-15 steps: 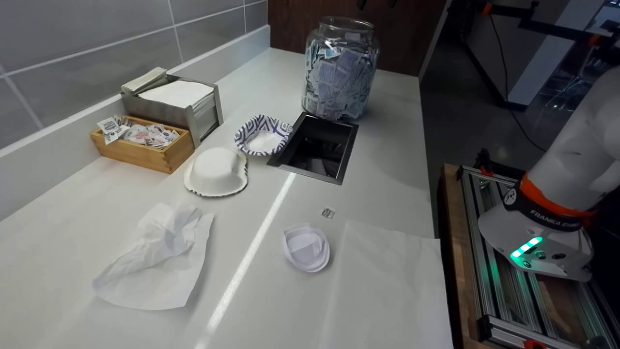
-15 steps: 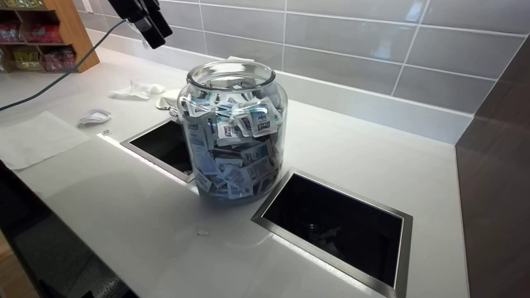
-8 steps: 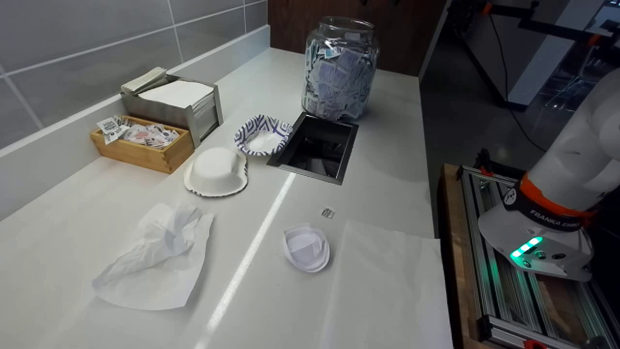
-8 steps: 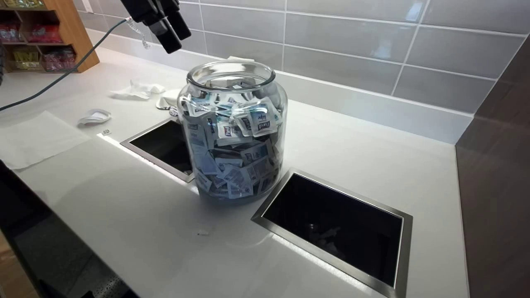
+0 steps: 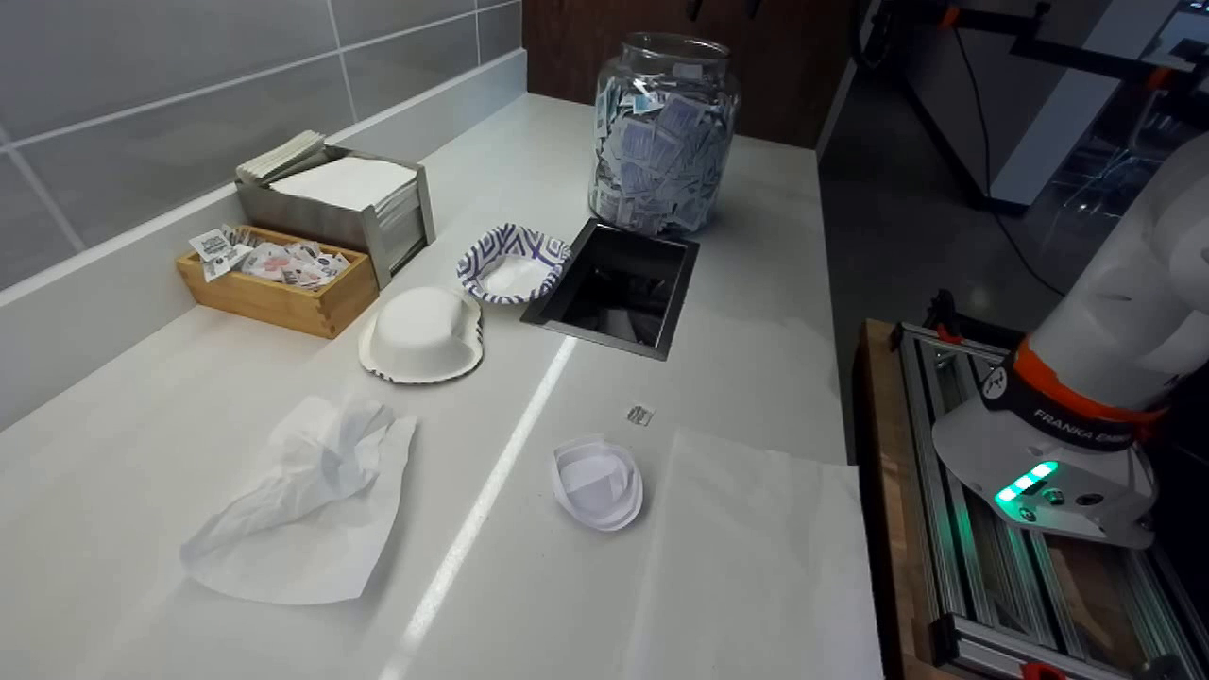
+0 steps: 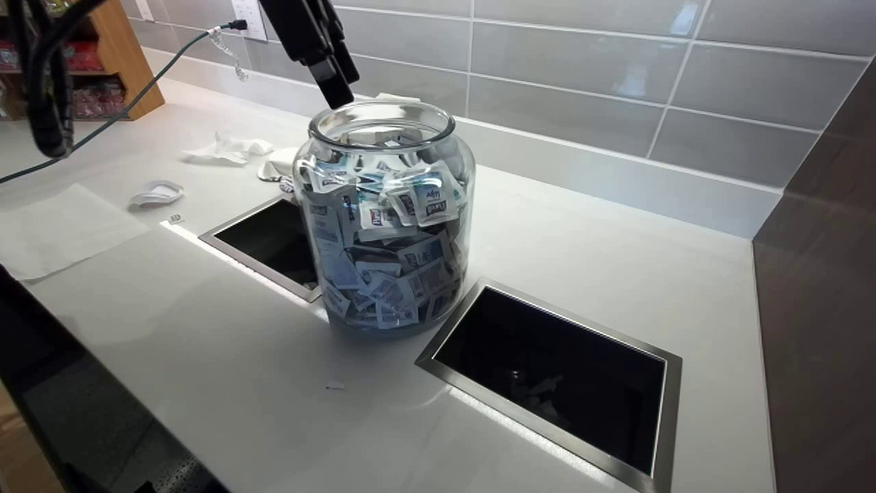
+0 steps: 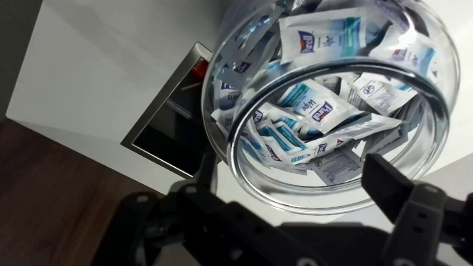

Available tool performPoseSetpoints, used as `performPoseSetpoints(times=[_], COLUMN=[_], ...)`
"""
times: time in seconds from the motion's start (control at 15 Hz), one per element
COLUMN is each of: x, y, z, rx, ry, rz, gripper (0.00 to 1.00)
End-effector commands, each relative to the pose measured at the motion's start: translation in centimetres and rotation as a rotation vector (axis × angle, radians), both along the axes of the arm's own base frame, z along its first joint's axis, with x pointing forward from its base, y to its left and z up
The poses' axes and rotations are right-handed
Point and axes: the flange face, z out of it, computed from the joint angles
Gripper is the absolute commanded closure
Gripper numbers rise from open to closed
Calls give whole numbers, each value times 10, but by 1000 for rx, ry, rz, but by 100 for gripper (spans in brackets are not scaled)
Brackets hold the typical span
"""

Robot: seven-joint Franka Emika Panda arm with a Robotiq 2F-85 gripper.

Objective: Remove one sachet from the glass container and put it on the left side of the counter

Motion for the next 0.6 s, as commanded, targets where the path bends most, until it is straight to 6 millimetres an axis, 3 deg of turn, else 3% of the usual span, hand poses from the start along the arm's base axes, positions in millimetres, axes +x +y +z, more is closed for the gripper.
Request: performPoseSetpoints(times=[0.0,0.2,0.53], x=[21,34,49], y=[-9,-12,-10], z=[-9,-17,-31], rx=[34,52,84], ry=[21,32,56], rz=[31,53,97], gripper=[4,19,17])
